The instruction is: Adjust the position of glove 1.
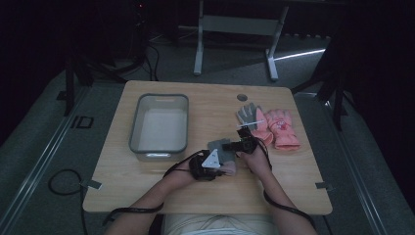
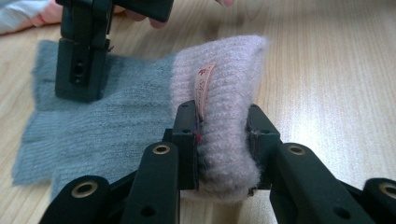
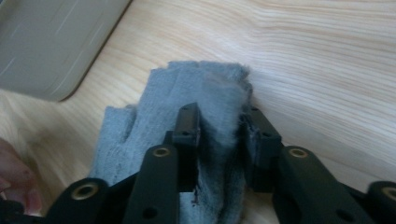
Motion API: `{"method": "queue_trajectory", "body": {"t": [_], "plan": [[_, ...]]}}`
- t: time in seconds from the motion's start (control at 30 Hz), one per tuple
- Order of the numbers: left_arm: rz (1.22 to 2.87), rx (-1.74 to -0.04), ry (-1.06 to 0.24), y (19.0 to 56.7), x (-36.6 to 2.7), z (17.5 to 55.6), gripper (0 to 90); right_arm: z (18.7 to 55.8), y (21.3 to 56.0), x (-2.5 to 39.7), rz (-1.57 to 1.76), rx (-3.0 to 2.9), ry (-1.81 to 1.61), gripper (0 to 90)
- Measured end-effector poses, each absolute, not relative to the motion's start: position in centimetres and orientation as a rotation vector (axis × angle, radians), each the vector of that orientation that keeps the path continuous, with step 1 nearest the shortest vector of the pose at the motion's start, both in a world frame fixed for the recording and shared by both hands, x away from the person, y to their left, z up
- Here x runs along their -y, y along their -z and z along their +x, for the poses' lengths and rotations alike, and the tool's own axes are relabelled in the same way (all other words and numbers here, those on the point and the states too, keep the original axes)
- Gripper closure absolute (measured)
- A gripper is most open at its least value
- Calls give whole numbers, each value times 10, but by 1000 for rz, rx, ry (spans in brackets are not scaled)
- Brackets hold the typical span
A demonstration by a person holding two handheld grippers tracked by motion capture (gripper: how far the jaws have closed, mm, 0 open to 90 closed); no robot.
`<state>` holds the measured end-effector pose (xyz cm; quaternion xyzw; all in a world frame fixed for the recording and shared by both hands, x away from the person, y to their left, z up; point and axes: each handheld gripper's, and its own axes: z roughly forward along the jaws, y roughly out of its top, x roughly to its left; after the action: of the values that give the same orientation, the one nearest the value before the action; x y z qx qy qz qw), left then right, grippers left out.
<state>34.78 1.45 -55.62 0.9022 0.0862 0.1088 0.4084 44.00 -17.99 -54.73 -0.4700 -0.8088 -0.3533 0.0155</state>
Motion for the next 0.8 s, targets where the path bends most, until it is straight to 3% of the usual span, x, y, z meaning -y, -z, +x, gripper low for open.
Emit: {"method": "queue_trajectory", "body": {"t": [0.17, 0.8], "plan": [[2270, -248, -222, 549, -19, 351, 716, 437, 537, 181, -1428, 2537, 1125, 735], [2331, -146, -365, 487, -25, 350, 716, 431, 480, 184, -1356, 2571, 1295, 741]]}}
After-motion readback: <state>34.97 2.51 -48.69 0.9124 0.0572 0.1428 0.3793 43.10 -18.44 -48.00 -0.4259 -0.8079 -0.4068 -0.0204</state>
